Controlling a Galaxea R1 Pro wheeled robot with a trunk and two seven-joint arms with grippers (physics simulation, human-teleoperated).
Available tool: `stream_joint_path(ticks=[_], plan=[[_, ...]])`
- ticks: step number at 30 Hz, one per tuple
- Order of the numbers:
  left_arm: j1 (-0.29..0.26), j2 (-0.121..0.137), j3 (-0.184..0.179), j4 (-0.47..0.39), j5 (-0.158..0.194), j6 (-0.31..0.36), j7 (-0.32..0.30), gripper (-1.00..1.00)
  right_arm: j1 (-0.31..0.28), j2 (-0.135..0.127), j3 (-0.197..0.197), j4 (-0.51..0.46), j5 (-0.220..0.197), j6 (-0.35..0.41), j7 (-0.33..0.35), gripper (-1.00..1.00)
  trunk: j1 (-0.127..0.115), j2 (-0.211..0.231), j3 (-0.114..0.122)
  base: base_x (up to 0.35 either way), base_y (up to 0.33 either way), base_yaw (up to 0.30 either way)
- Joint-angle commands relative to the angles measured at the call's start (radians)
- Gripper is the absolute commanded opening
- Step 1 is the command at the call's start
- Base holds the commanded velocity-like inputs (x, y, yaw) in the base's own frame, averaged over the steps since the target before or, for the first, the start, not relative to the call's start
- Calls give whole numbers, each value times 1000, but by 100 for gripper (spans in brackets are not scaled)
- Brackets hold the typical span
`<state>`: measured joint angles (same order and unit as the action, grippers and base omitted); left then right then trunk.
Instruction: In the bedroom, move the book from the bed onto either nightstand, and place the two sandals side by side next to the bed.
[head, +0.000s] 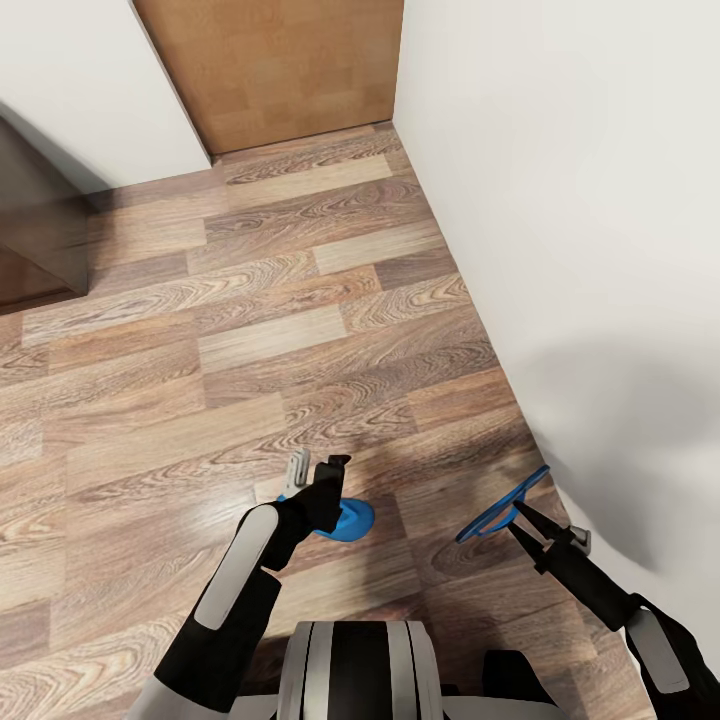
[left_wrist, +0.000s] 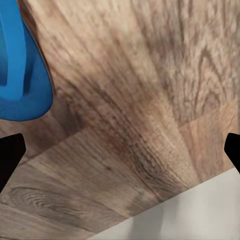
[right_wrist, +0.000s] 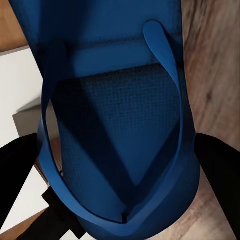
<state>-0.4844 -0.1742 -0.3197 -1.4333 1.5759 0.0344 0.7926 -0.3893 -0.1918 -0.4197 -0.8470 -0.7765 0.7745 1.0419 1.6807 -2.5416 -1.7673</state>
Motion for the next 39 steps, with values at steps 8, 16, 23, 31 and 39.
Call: stream_joint_path(ticks=[8,16,23,31,39], plan=[[0,0,1,-1,1,2,5,100,0,-1,-2,-1,-3,7,1,-100,3,-2,-24,0,0,0],[0,0,2,0,1,2,5,100,0,-3,-2,-1,-3,9,1,-100,6,-3,-51,0,0,0],[0,0,4,-1,1,2,6,100,0,-3,-2,-1,-3,9,1,-100,6,-3,-51,0,0,0],[0,0,6,-2,0,2,5,100,0,-2,-2,-1,-3,9,1,-100,9,-5,-65,0,0,0],[0,0,7,-2,0,2,5,100,0,-2,-2,-1,-3,9,1,-100,11,-6,-65,0,0,0]])
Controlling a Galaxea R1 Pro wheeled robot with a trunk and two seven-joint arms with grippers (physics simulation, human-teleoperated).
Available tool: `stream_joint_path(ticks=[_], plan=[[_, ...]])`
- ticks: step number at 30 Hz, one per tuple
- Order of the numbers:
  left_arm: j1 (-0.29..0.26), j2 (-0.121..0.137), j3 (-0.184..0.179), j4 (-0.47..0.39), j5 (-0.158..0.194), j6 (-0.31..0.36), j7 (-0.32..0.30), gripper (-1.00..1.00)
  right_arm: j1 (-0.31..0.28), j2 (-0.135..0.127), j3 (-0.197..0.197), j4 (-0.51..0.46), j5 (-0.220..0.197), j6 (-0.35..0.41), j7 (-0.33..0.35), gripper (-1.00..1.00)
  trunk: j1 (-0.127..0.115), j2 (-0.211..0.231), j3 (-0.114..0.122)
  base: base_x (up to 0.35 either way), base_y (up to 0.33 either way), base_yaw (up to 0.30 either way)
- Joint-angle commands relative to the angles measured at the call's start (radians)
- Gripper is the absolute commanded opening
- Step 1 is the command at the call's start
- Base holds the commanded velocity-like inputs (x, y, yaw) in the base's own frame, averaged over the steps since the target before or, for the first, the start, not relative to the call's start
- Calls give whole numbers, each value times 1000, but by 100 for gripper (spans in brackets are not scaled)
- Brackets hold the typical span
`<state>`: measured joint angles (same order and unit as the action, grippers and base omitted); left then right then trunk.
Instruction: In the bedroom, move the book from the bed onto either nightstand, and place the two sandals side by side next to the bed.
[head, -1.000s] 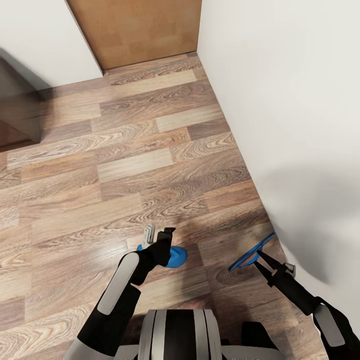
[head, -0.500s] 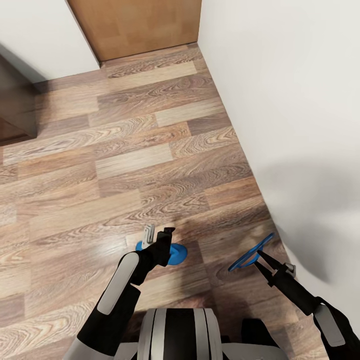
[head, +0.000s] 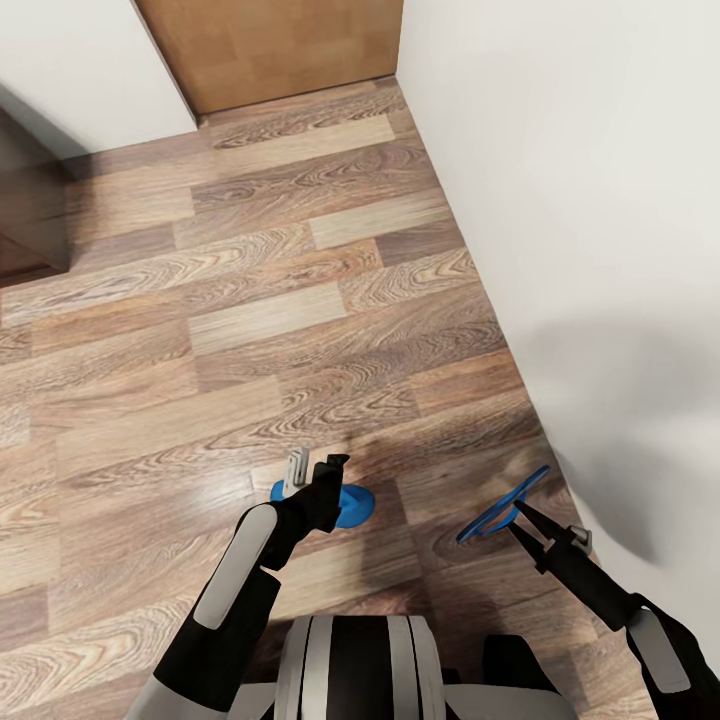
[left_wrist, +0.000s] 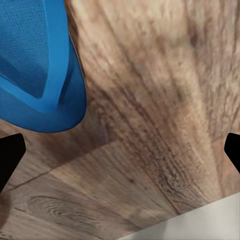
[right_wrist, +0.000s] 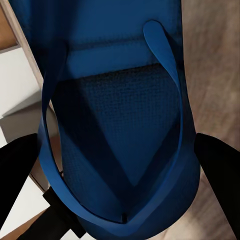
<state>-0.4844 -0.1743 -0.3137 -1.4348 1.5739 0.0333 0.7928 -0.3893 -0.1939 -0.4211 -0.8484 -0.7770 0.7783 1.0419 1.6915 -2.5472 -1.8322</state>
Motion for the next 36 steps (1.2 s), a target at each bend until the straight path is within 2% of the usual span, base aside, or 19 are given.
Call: stream_joint_path(ticks=[1,24,36], plan=[[0,0,1,-1,2,4,5,100,0,0,-1,0,-3,6,1,-100,0,0,0,0,0,0],[0,0,2,-1,-1,3,5,100,0,-1,-1,0,-2,6,1,-100,7,-4,0,0,0,0],[0,0,10,11,-39,-6,-1,100,0,-1,-1,0,-3,6,1,-100,7,-4,0,0,0,0]])
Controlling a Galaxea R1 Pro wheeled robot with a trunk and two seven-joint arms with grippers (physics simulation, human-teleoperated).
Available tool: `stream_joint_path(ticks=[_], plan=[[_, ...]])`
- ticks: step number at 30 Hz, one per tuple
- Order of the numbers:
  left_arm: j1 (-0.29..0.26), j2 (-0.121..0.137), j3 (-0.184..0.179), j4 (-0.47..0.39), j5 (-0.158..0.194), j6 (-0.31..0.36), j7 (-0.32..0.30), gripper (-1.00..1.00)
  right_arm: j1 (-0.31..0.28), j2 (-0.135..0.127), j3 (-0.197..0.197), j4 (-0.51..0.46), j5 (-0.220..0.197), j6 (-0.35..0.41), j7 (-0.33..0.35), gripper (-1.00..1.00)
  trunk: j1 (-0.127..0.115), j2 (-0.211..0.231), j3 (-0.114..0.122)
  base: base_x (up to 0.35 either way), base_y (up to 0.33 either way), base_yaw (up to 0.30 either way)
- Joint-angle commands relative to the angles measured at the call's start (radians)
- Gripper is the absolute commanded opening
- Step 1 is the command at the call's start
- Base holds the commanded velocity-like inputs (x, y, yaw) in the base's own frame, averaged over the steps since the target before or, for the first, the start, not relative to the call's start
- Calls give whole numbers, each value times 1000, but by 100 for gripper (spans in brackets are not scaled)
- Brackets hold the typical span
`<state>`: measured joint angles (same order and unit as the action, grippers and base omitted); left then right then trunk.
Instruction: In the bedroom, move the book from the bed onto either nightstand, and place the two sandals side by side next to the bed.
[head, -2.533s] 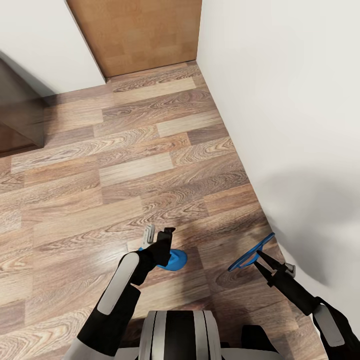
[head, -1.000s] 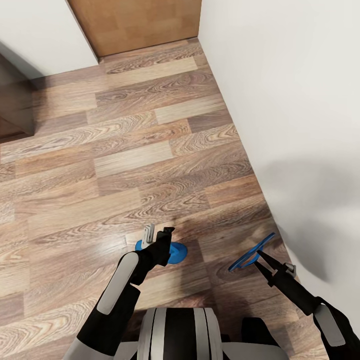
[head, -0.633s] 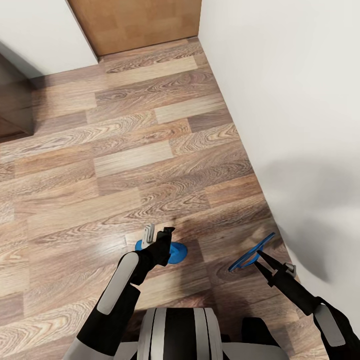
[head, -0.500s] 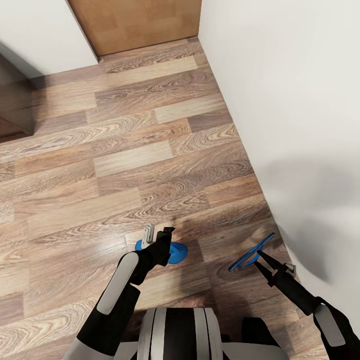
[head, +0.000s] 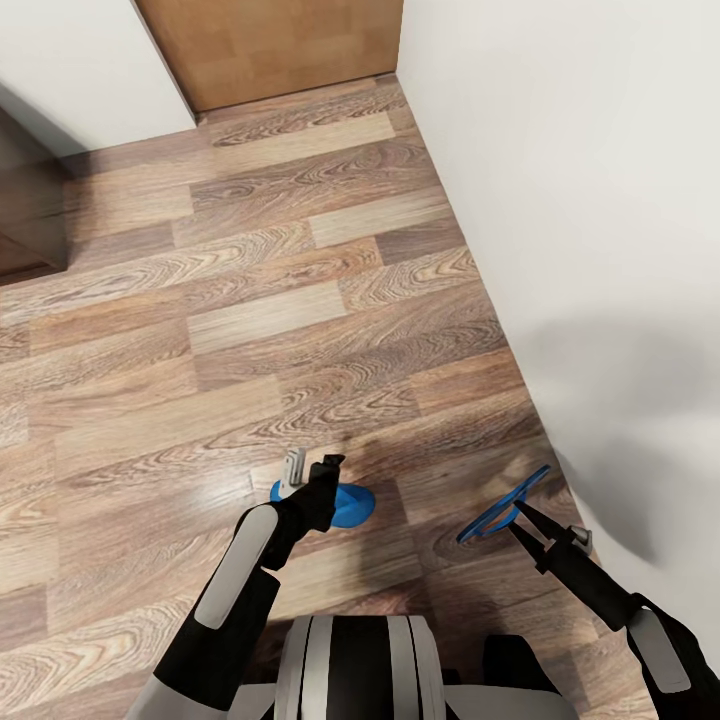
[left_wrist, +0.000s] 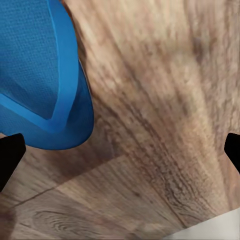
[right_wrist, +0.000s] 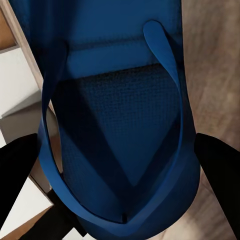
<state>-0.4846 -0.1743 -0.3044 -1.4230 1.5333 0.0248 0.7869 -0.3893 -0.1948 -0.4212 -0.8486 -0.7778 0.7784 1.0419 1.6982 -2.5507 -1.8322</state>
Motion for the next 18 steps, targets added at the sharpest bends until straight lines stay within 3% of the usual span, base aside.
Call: stream_joint_path(ticks=[1,3,6,9,18], plan=[[0,0,1,-1,0,1,4,100,0,0,-1,0,-2,6,1,-100,0,0,0,0,0,0],[0,0,2,0,-5,-8,4,100,0,0,-1,0,-2,5,1,-100,0,0,0,0,0,0],[0,10,4,31,-77,-59,0,100,0,2,0,1,-2,4,1,-100,0,0,0,0,0,0],[0,12,5,38,-106,-84,-1,100,0,3,1,3,-2,1,1,-100,0,0,0,0,0,0],[-37,10,5,130,-124,-115,-5,100,0,15,2,3,-1,-2,0,-100,0,0,0,0,0,0]])
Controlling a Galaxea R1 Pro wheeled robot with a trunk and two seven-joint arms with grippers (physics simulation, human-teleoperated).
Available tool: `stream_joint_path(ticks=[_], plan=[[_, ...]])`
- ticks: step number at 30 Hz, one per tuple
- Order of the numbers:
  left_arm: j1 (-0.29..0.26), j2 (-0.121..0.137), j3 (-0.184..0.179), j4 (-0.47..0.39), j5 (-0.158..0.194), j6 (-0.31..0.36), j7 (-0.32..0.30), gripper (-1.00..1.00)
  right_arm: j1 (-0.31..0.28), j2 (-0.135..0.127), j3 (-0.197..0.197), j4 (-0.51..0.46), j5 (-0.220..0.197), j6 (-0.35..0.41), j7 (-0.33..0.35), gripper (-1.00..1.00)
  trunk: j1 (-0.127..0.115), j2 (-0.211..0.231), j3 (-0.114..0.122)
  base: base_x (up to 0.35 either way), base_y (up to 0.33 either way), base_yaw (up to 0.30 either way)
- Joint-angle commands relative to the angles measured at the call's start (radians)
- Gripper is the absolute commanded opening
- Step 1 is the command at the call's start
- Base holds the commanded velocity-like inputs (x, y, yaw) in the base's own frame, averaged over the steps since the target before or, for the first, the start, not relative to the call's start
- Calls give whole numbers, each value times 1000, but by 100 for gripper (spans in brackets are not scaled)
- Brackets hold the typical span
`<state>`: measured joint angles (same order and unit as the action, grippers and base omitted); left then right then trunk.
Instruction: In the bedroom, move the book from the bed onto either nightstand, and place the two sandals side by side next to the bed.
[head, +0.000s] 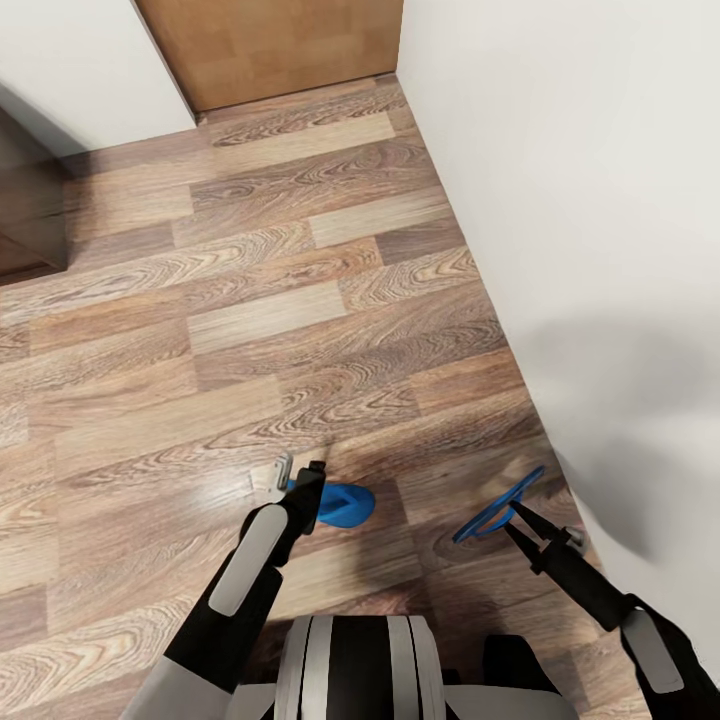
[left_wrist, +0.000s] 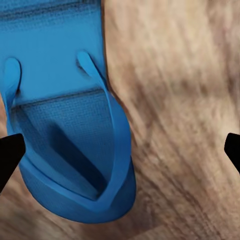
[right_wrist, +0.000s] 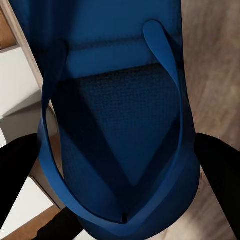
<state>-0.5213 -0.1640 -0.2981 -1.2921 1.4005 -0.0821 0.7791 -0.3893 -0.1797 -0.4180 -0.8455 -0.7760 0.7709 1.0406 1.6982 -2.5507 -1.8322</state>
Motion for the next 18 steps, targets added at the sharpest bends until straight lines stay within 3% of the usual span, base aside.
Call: stream_joint_path(ticks=[1,13,18], plan=[[-5,0,-1,9,9,-9,2,100,0,6,-1,0,-3,6,1,-100,0,0,0,0,0,0],[-17,-4,-4,14,27,13,-7,100,0,23,1,1,-2,4,-1,-100,0,0,0,0,0,0],[-17,-5,-6,14,83,36,-20,100,0,22,0,1,-2,5,1,-100,0,0,0,0,0,0]])
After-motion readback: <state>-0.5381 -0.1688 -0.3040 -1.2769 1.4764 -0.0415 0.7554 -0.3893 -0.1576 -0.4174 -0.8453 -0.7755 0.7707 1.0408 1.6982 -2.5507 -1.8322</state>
